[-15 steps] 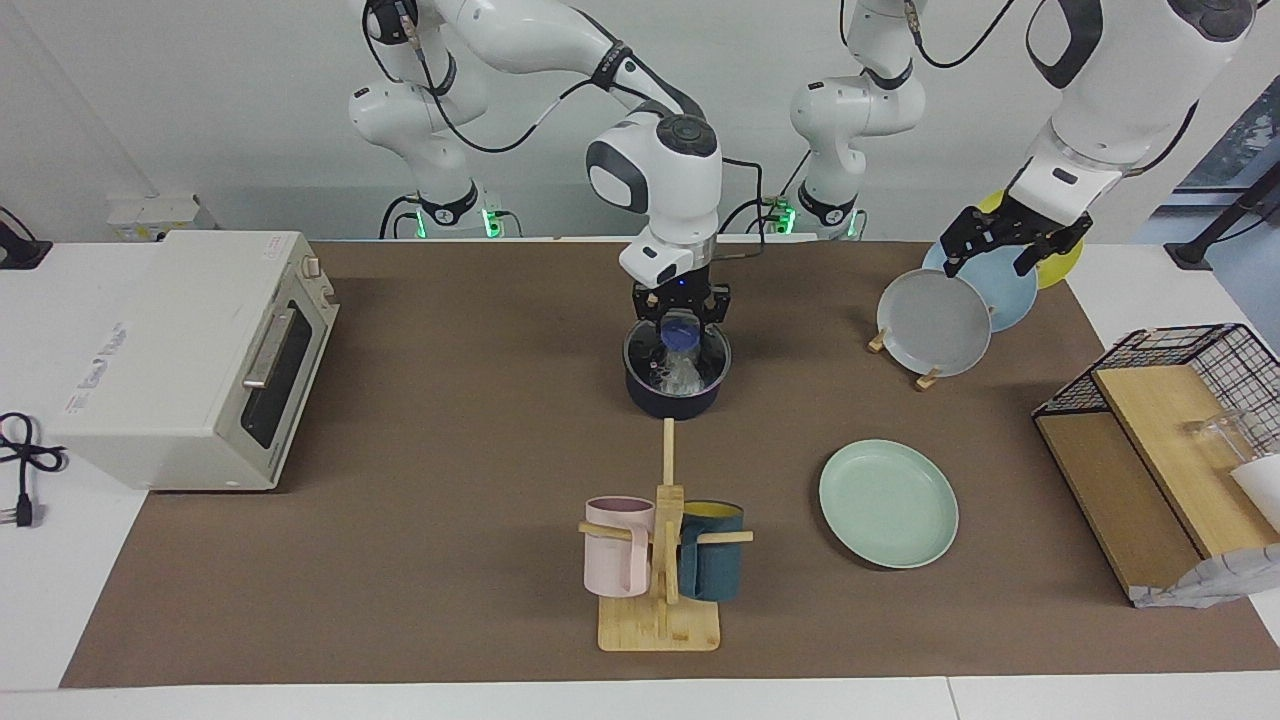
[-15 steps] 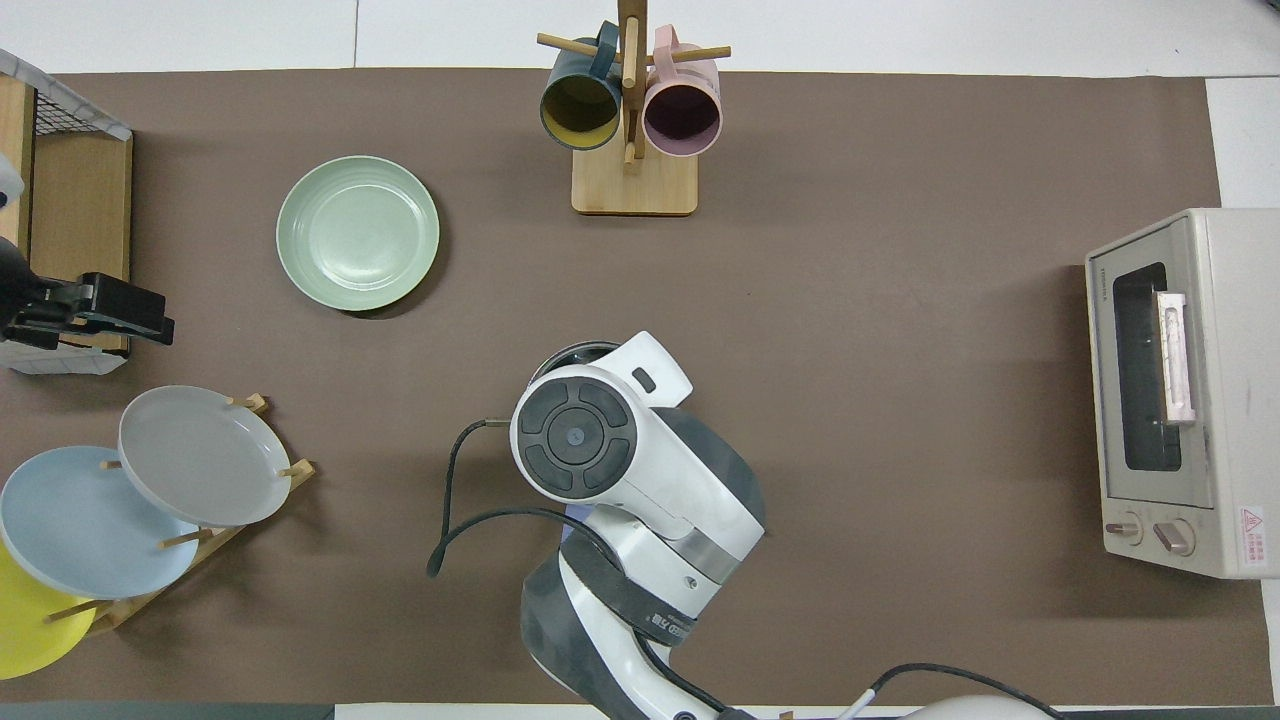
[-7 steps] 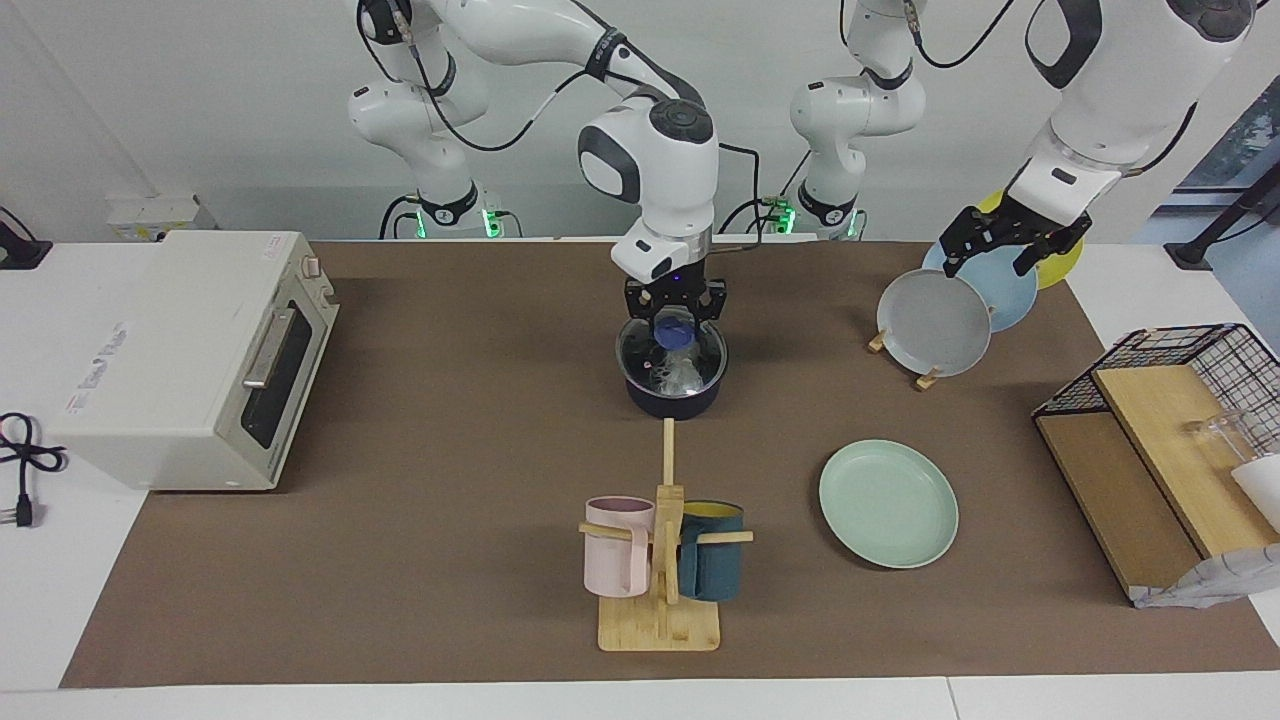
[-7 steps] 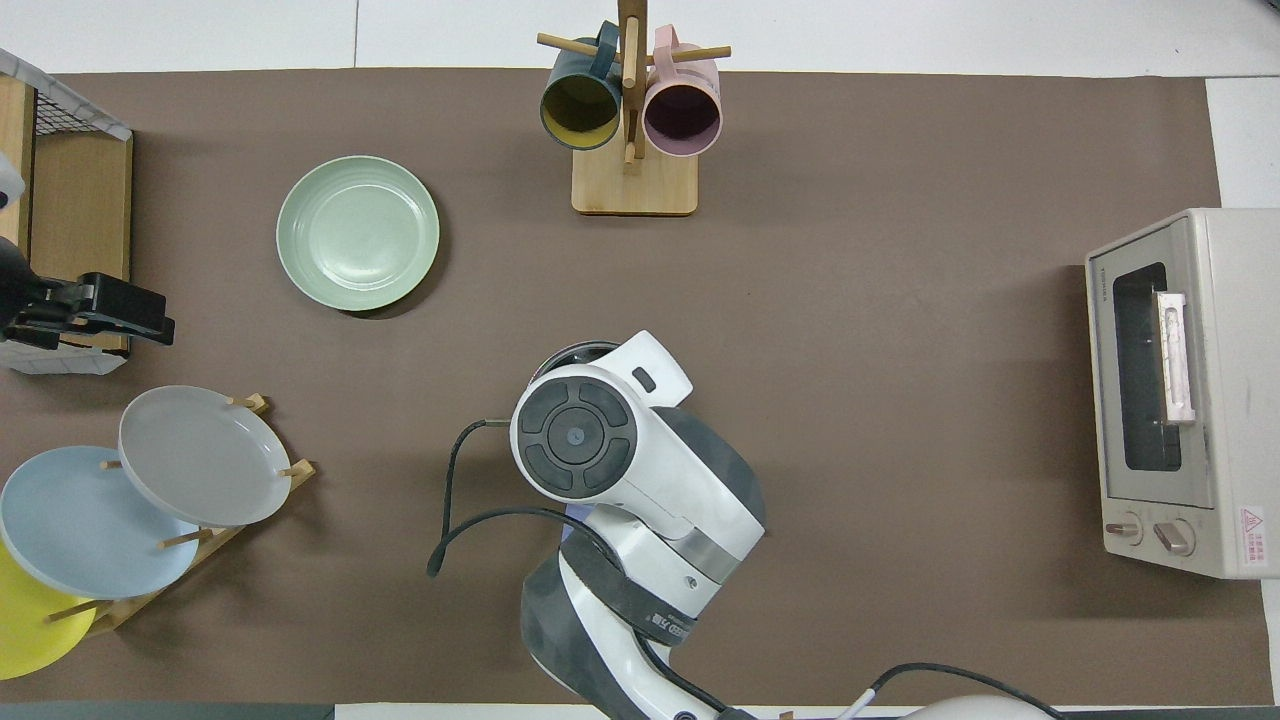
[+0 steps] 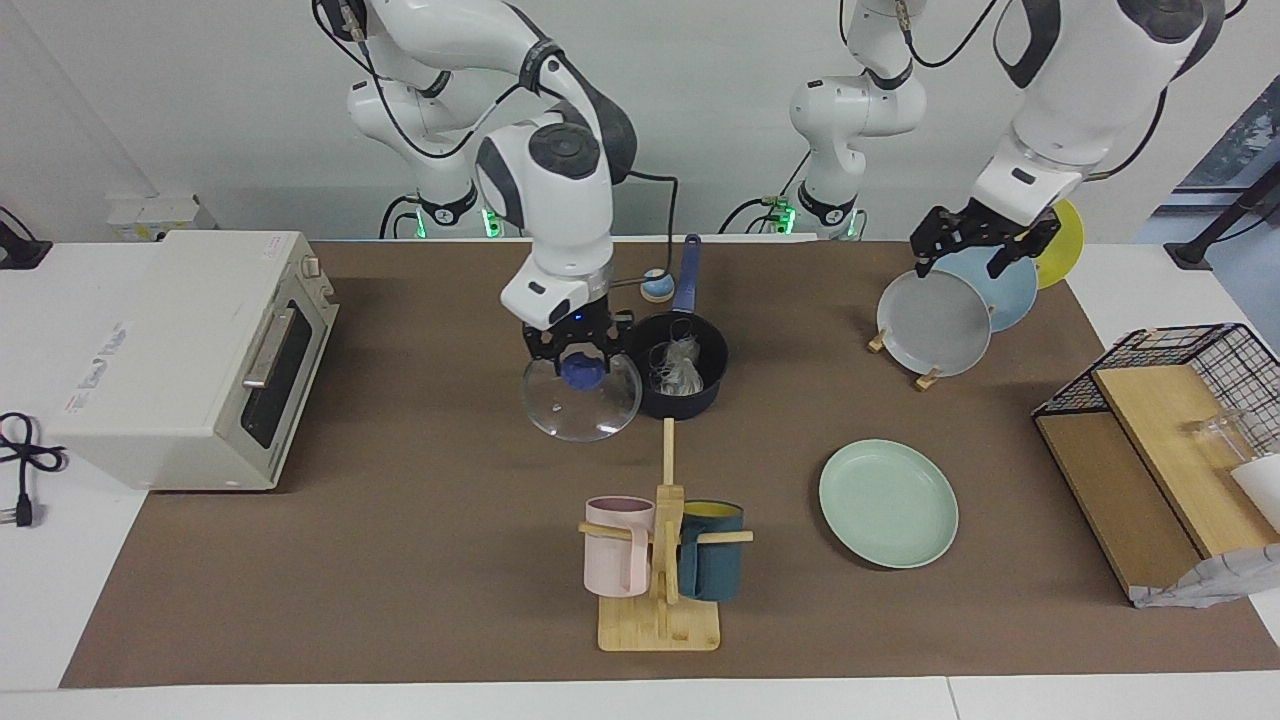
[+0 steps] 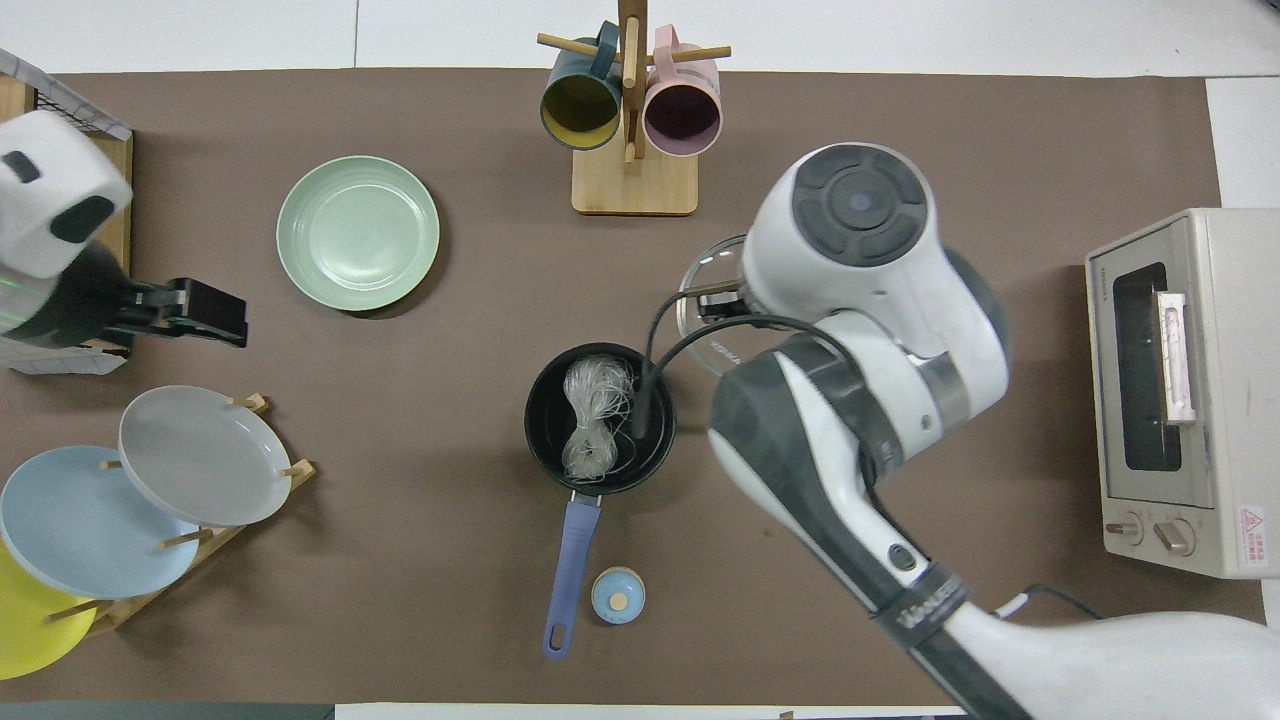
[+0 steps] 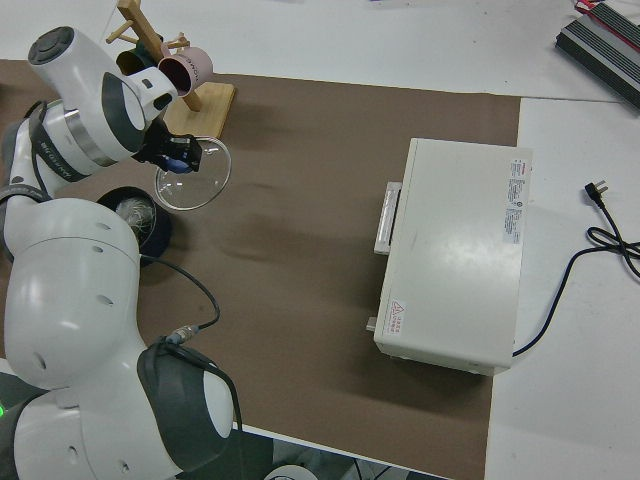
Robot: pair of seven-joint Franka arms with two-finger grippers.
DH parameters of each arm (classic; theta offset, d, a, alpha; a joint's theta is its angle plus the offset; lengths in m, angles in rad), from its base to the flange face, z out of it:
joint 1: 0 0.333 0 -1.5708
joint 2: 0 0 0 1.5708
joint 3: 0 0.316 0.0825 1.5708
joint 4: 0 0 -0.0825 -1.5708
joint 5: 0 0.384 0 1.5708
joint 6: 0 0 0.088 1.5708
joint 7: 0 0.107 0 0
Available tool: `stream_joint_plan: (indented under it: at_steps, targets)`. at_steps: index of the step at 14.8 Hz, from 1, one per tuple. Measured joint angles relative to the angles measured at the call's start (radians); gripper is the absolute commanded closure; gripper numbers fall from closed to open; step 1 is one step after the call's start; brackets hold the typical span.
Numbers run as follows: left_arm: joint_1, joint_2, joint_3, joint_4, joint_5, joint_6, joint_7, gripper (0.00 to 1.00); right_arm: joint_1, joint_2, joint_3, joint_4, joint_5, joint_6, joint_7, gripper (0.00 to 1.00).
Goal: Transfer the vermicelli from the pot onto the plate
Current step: 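Set the lid on the table while the left gripper reaches into the pot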
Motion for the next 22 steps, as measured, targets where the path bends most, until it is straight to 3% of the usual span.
stream_joint_plan:
  at_steps: [5, 9, 14, 18, 20, 22]
  targets:
    - [-0.235, 0.009, -0.014, -0.178, -0.069, 0.233, -0.225, 0.00, -0.196, -0.032, -0.004, -0.122, 0.000, 0.028, -0.270, 0.49]
    - [-0.405, 0.085, -0.016, -0.327, -0.079, 0.494, -0.425, 0.00, -0.294, -0.070, -0.005, -0.281, 0.000, 0.221, -0.377, 0.49]
    - [-0.462, 0.191, -0.014, -0.353, -0.115, 0.628, -0.468, 0.00, -0.309, -0.093, -0.001, -0.418, 0.000, 0.399, -0.386, 0.48]
    - [-0.470, 0.241, -0.010, -0.354, -0.118, 0.661, -0.468, 0.00, -0.310, -0.093, -0.001, -0.446, 0.000, 0.403, -0.386, 0.38]
    - [-0.471, 0.271, -0.009, -0.355, -0.118, 0.684, -0.468, 0.00, -0.319, -0.094, -0.003, -0.460, 0.001, 0.403, -0.386, 0.11]
    - [-0.477, 0.304, -0.009, -0.355, -0.118, 0.710, -0.468, 0.01, -0.325, -0.094, -0.003, -0.465, 0.001, 0.404, -0.386, 0.00]
